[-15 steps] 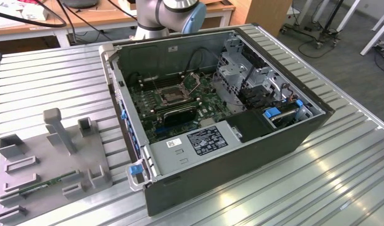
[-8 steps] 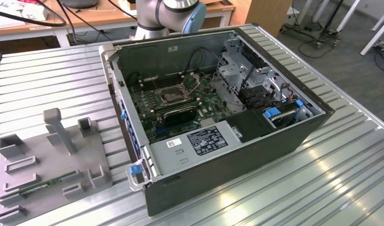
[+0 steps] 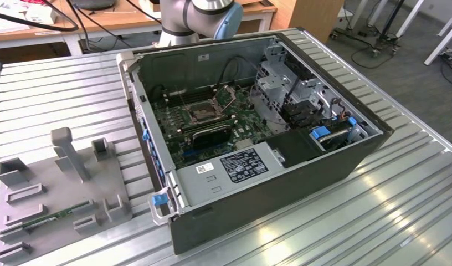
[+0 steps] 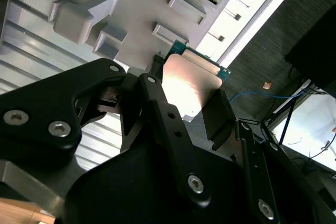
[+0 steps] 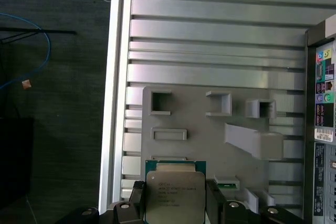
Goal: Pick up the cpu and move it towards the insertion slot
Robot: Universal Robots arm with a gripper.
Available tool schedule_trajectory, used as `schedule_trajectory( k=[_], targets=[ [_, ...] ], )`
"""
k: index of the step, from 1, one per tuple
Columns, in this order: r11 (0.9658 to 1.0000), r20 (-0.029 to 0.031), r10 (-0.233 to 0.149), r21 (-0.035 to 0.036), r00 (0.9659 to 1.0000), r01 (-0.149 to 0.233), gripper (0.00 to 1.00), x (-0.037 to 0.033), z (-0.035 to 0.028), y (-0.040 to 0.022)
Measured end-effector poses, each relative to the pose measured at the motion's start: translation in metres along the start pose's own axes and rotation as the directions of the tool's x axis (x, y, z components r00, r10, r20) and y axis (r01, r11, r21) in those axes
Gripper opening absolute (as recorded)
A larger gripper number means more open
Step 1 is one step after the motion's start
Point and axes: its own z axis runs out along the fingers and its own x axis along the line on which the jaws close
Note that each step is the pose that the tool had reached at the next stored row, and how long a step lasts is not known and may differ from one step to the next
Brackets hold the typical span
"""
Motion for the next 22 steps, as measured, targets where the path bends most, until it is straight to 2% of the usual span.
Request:
schedule_trajectory(
  k=[22],
  targets=[
    [1.0, 0.0, 0.0, 0.0, 1.0, 0.0, 0.55, -0.0107, 0.0, -0.0004]
  ],
)
